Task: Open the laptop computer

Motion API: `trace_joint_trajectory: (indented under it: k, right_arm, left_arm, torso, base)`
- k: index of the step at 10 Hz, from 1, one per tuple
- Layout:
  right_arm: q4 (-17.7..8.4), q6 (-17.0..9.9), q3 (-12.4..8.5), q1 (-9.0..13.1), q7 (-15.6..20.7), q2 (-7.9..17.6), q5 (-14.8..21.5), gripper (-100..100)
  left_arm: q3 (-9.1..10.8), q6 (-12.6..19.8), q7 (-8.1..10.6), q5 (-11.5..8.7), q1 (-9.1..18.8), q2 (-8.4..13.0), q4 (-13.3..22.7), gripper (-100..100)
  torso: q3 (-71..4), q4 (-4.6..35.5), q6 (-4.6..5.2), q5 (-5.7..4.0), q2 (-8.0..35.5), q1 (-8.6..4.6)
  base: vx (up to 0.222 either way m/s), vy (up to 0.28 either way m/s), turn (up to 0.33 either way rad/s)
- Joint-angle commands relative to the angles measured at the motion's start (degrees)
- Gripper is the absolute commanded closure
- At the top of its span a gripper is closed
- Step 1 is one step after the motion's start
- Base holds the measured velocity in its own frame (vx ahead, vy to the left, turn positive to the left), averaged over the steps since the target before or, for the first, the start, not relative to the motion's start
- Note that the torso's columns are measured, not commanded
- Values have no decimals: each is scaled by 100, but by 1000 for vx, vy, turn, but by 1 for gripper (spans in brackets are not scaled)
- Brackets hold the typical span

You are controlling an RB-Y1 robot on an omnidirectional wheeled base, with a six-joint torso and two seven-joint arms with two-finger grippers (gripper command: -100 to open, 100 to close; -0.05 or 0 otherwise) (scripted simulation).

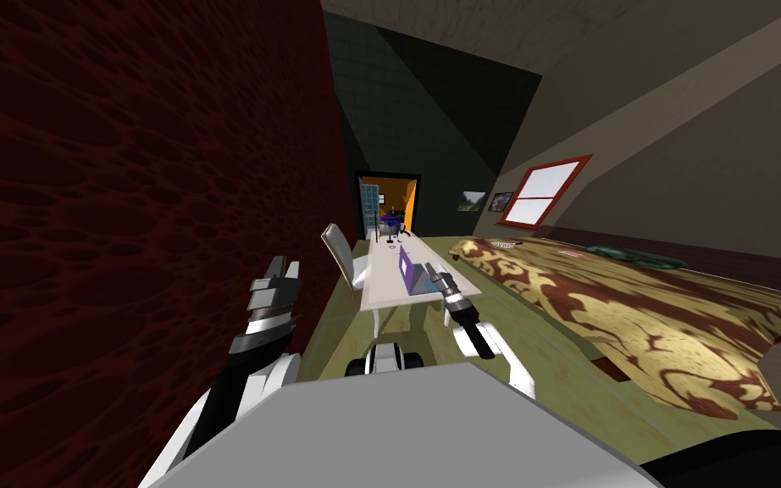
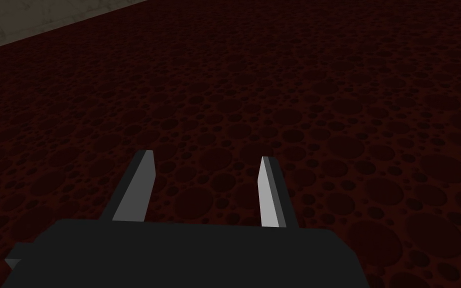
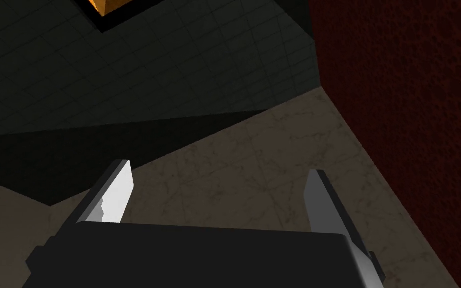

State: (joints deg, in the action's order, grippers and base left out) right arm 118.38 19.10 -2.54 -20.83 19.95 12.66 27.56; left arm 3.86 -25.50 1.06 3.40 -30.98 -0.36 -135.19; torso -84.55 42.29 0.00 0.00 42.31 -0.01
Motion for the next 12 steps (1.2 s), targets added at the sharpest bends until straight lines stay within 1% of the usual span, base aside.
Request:
trace_joint_trajectory:
  k: [1,2,3,4,5,6,7,8,9,10,11,12]
  right_arm:
    - [-162,-69,-54,89,367,28,287,-100]
    - [-282,-113,-89,151,577,46,480,-100]
    - [-282,-113,-89,151,597,46,480,-100]
    - [-407,-158,-123,214,828,69,675,-100]
    - [-537,-203,-158,278,979,97,869,-100]
    - [-537,-203,-158,278,1061,97,870,-100]
    - [-671,-250,-192,344,1262,130,1066,-100]
    - [-671,-250,-192,344,1295,130,1066,-100]
    - [-809,-297,-227,410,1524,168,1261,-100]
    - [-948,-344,-262,477,1681,211,1455,-100]
    - [-948,-344,-262,477,1761,211,1455,-100]
    - [-1089,-392,-296,543,1974,258,1647,-100]
  left_arm:
    - [0,0,0,0,0,0,0,0]
    - [0,0,0,0,0,0,0,0]
    - [0,0,0,0,0,0,0,0]
    - [0,0,0,0,0,0,0,0]
    - [0,0,0,0,0,0,0,0]
    - [0,0,0,0,0,0,0,0]
    - [0,0,0,0,0,0,0,0]
    - [0,0,0,0,0,0,0,0]
    - [0,0,0,0,0,0,0,0]
    - [0,0,0,0,0,0,0,0]
    - [0,0,0,0,0,0,0,0]
    - [0,0,0,0,0,0,0,0]
  torso:
    - [-1,0,0,1,-2,5]
    - [-3,-1,1,1,-5,-1]
    - [-4,-2,0,-1,-6,-3]
    - [-3,-1,0,-1,-4,-5]
    - [-1,-1,0,0,-2,2]
    - [-3,-1,-1,3,-6,12]
    - [-1,0,1,2,-1,2]
    - [1,1,0,-1,2,-3]
    - [2,1,1,-2,3,-8]
    - [0,0,0,-1,-1,-2]
    - [-2,-1,0,3,-3,9]
    - [-3,-1,0,2,-4,3]
  base:
    - [5,65,2]
    - [8,57,6]
    - [7,46,6]
    - [5,58,12]
    - [16,92,14]
    - [9,69,5]
    - [-2,60,11]
    - [-5,42,5]
    - [-3,50,9]
    - [0,81,16]
    - [-2,62,1]
    - [-1,57,11]
